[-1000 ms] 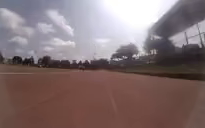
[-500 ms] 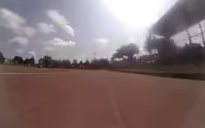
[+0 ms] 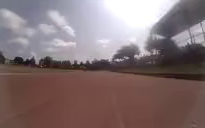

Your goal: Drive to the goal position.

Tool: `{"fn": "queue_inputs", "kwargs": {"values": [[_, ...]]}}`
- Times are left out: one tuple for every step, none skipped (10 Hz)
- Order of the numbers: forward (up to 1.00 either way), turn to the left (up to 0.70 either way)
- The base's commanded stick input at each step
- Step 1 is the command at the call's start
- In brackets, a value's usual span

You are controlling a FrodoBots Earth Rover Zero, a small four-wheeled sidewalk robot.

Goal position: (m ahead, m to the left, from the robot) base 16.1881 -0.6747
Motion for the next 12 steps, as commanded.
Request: {"fn": "queue_inputs", "kwargs": {"values": [[0.70, 0.00], [0.70, 0.00], [0.70, 0.00], [0.70, 0.00], [0.70, 0.00], [0.70, 0.00], [0.70, 0.00], [0.70, 0.00], [0.70, -0.17], [0.70, -0.35], [0.70, -0.35], [0.70, -0.35]]}}
